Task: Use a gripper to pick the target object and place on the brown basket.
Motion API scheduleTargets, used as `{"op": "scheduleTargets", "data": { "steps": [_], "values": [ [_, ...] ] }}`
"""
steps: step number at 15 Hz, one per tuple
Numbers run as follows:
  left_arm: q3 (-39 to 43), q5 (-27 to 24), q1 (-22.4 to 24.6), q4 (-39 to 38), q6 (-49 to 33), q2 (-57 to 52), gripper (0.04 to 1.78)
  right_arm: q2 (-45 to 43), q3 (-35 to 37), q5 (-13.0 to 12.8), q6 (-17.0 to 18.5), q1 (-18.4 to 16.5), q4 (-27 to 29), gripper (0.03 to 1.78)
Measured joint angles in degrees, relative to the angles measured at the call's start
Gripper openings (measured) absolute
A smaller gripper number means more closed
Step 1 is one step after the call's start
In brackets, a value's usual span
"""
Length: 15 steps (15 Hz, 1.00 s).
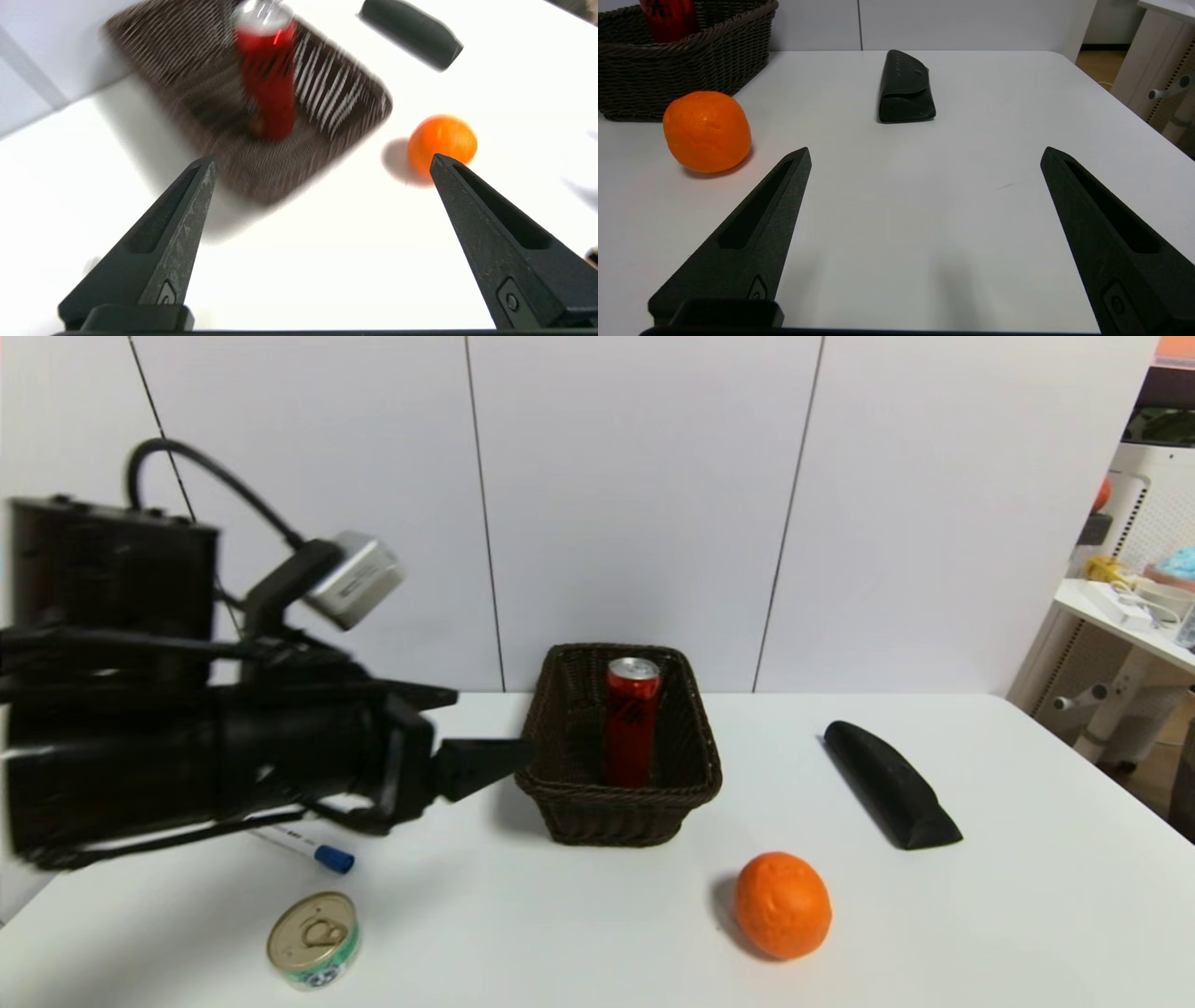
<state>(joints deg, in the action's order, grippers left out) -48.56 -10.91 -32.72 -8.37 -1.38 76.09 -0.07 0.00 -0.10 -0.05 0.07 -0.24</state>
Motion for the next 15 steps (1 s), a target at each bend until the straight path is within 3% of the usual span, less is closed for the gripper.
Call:
{"op": "scheduleTargets", "data": {
  "steps": [2, 7, 9, 12, 15],
  "values": [
    [11.51, 0.99, 4.19, 0.15, 2.06, -11.68, 1.66, 0.00, 0.00, 0.00, -0.02, 0.00, 0.00, 1.70],
    [34.67, 1.94, 20.26, -1.43, 7.96, -39.85, 1.67, 0.00, 0.00, 0.02, -0.02, 0.00, 0.00, 1.70],
    [42.33, 2.89, 23.71, -1.32, 8.51, -49.62, 1.68, 0.00, 0.00, 0.02, -0.02, 0.00, 0.02, 1.70],
    [47.59, 6.40, 27.82, -1.55, 8.95, -57.27, 1.69, 0.00, 0.00, 0.00, 0.00, 0.00, 0.00, 1.70],
    [48.42, 6.70, 31.88, -0.41, 7.98, -62.78, 1.69, 0.00, 0.00, 0.02, 0.00, 0.00, 0.00, 1.70]
  ]
}}
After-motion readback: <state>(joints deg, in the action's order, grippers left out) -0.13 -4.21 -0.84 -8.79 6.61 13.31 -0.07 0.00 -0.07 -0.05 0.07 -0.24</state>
